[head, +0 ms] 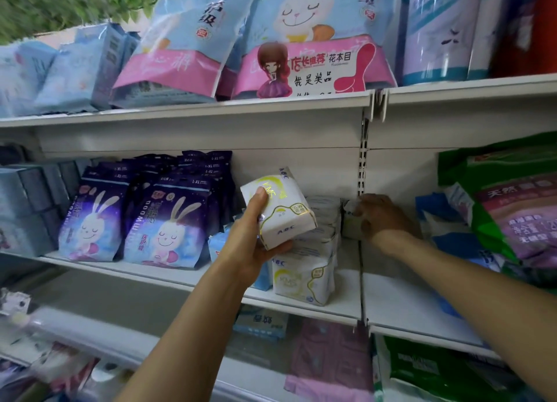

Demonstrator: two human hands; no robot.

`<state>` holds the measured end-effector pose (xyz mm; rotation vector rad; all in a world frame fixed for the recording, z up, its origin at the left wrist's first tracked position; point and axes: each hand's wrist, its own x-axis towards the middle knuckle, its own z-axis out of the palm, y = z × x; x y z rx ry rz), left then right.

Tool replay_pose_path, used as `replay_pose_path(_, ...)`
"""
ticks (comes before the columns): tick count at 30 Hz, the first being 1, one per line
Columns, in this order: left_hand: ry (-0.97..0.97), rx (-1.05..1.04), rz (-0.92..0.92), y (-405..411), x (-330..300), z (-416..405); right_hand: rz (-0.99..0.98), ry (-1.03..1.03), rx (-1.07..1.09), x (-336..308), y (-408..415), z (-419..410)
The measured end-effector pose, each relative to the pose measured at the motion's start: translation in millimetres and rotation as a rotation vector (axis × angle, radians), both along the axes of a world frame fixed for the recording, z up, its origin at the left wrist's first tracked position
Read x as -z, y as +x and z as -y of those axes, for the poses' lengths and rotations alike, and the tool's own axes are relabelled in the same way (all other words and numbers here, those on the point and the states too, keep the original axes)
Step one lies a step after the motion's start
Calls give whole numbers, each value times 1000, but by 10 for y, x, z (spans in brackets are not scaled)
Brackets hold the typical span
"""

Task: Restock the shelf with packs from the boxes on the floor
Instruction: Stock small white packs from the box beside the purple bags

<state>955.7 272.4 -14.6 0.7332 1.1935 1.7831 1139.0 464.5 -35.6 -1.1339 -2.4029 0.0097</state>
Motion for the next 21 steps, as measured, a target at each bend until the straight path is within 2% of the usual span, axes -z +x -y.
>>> replay_pose_path(4, 14, 14, 17, 67, -24, 144, -583, -10, -202, -184, -97, 387)
replay_pose_path(6, 15, 32, -26, 88, -34, 236, -683, -103, -270, -363, -117, 625)
replay_pose_path(9, -21, 51, -178, 81, -62, 350, -713, -378, -407, -633, -83, 930)
replay_pose_path(12, -45, 105, -316, 95, -104, 444, -623, -653, -466, -775, -24, 1148)
replay_pose_path(18, -16, 217, -489, 257, -183, 522, -420, -804, -576, -819, 137, 1387)
replay_pose_path(21, 24, 176, -422, 310, -162, 479, -530, -878, -591, -784, 187, 1418)
